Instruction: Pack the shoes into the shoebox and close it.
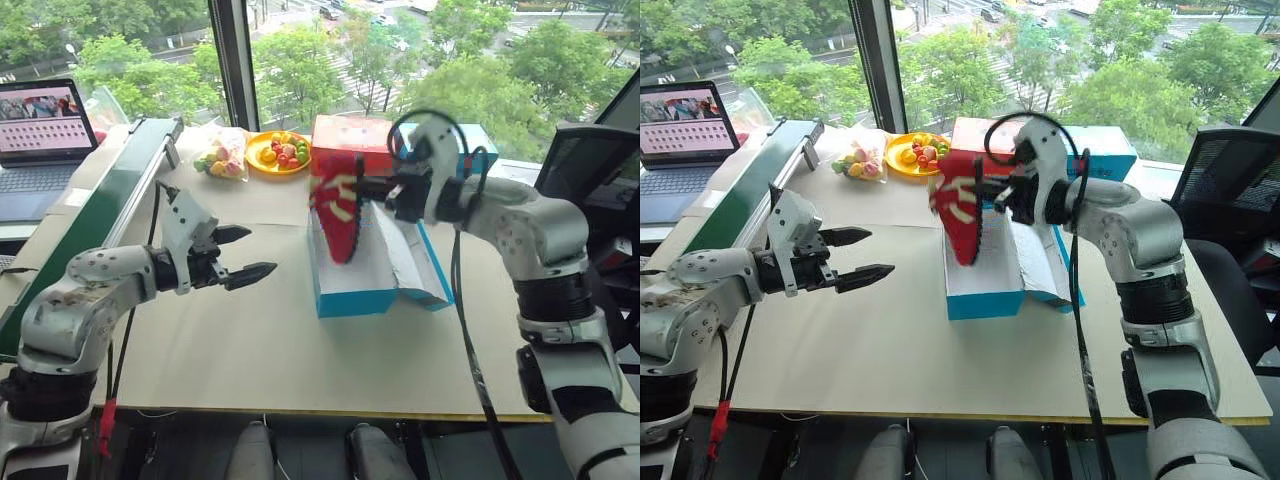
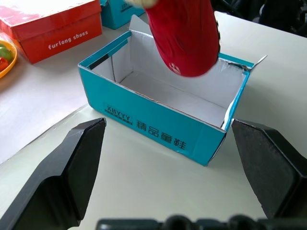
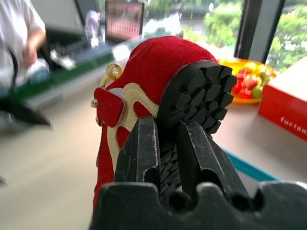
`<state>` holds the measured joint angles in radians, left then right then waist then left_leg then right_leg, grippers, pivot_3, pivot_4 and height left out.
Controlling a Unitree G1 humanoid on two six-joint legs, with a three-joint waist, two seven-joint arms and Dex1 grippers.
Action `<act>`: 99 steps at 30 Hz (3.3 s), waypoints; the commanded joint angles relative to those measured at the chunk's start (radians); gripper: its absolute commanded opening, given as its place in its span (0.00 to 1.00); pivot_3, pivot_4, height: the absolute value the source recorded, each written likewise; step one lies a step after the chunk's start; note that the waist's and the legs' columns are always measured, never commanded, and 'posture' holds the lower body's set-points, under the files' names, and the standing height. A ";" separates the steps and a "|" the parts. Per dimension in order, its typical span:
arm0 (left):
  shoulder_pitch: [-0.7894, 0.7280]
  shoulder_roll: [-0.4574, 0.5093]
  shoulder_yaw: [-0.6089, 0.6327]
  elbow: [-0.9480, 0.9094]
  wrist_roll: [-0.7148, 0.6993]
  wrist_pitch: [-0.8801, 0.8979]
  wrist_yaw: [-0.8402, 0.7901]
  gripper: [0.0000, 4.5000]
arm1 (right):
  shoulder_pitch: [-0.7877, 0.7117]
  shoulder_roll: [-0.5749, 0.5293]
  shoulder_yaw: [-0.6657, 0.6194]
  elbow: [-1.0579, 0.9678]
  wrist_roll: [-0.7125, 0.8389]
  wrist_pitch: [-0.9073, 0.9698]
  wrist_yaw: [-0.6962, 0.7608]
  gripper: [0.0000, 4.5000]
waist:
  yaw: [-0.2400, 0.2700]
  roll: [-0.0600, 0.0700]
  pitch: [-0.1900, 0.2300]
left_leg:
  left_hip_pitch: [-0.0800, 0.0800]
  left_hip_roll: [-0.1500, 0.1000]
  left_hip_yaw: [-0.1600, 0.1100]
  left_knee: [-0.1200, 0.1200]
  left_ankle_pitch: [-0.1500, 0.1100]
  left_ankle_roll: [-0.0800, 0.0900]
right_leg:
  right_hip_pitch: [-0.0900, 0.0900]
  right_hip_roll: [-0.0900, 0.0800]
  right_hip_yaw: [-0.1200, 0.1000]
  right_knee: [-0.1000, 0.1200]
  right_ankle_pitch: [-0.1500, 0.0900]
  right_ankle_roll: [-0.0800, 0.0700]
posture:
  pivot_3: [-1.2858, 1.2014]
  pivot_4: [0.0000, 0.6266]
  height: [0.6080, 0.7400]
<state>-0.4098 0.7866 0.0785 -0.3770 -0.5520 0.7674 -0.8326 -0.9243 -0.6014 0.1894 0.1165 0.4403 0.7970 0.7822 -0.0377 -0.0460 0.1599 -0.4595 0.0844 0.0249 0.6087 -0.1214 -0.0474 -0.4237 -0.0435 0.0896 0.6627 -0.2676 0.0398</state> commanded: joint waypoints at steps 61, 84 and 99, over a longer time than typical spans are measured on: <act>-0.001 -0.151 0.324 0.287 0.212 -0.123 0.578 1.00 | 0.117 0.401 -0.024 -0.030 -0.089 -0.305 0.077 0.99 | 0.023 0.002 0.002 | 0.002 0.000 0.000 0.000 0.000 0.000 | 0.001 0.000 -0.001 0.002 0.000 0.000 | 0.52 0.24 1.00; 0.031 0.073 0.506 1.060 0.237 -0.738 0.308 1.00 | 0.164 0.358 -0.002 -0.077 -0.082 -0.299 0.124 0.99 | 0.024 0.002 0.001 | 0.002 0.001 0.000 -0.001 0.000 0.000 | 0.000 0.000 -0.002 0.002 0.001 -0.001 | 0.52 0.24 1.00; -0.067 0.106 0.452 1.374 0.259 -0.882 0.205 1.00 | 0.184 0.313 -0.010 -0.128 -0.082 -0.272 0.105 0.99 | 0.022 0.001 0.001 | 0.002 0.001 0.001 -0.001 0.000 -0.001 | 0.000 0.000 -0.003 0.002 0.001 -0.001 | 0.52 0.24 1.00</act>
<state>-0.4609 0.8612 0.5302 0.9890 -0.2926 -0.0828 -0.6141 -0.7331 -0.2802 0.1953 0.0412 0.3550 0.5262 0.8917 -0.0155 -0.0446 0.1610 -0.4578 0.0856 0.0258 0.6076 -0.1215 -0.0479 -0.4237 -0.0437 0.0869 0.6647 -0.2668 0.0389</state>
